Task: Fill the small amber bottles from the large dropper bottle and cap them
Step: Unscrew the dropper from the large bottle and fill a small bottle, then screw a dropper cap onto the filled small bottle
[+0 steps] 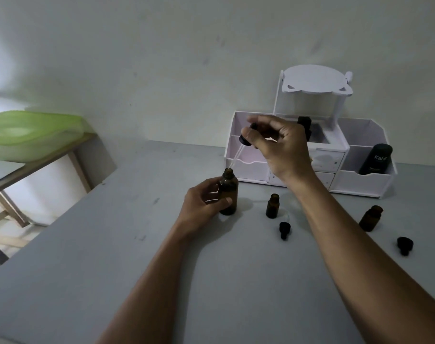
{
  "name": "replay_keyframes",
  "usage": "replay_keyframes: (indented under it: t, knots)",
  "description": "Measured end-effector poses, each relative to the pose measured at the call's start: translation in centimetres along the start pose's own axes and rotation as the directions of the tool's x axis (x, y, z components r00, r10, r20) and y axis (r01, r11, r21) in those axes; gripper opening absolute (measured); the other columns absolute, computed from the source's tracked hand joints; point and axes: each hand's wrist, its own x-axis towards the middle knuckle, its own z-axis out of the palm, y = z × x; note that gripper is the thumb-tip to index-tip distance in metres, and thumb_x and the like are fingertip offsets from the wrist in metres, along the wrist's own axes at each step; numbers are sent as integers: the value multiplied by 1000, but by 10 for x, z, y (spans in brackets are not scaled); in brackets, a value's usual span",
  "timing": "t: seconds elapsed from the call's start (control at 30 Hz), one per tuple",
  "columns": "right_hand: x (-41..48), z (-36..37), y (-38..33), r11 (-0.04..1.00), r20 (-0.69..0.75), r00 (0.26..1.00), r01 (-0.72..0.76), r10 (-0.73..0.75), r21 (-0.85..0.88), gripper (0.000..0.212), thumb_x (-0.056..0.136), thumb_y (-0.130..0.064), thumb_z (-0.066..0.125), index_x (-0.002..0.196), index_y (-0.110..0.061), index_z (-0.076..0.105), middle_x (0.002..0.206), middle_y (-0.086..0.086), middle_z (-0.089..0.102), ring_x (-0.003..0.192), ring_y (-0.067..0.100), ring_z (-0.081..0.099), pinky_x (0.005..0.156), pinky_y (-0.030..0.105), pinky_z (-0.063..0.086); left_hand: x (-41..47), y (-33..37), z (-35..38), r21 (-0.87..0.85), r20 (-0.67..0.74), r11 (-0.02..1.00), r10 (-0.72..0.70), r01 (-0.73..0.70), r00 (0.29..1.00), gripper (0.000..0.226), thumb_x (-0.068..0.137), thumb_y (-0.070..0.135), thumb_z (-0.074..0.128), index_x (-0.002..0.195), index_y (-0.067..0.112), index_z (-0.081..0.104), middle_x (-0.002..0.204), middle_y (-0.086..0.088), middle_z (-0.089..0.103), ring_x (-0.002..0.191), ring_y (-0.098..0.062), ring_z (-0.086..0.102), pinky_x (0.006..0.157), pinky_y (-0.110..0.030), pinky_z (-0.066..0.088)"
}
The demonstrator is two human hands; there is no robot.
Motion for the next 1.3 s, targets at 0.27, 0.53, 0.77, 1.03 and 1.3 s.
replay_keyframes:
  t: [0.27,0.53,0.77,1.03,1.3]
  knots:
    - [-15,18,25,981,188,980,-22,59,-195,22,84,-17,78,105,-13,77,96,-2,77,84,4,72,79,14,56,-2,3,1,-3,-4,1000,-8,7,1000,52,73,15,78,121,32,67,113,-3,76,103,-16,74,93,-34,59]
    - [-32,8,27,978,231,968,-49,96,-204,42,83,-23,79,124,-22,69,106,-7,73,86,6,72,79,17,58,-8,9,4,36,-69,999,43,-40,997,69,70,29,79,136,23,58,119,-4,72,108,-13,71,94,-37,59]
    - [-58,-63,33,933,357,926,18,120,-360,29,84,-1,72,106,-19,75,103,-11,73,92,3,67,81,25,57,-30,47,35,102,-514,961,274,-259,813,22,82,25,71,101,20,63,71,8,63,65,-7,62,60,-16,45]
    - [-98,-98,41,748,590,714,142,377,-649,40,89,-9,62,117,-35,69,132,-19,52,120,-1,44,100,21,35,-34,43,85,68,-147,987,157,-149,976,25,89,11,72,111,23,69,92,3,71,89,-11,70,72,-18,56]
    - [-104,-94,47,773,645,709,228,285,-592,21,96,-23,60,111,-33,71,124,-17,59,112,2,51,97,26,45,-11,23,99,125,-33,990,-60,64,998,54,89,-6,64,140,12,58,130,-4,67,118,-14,64,93,-17,53]
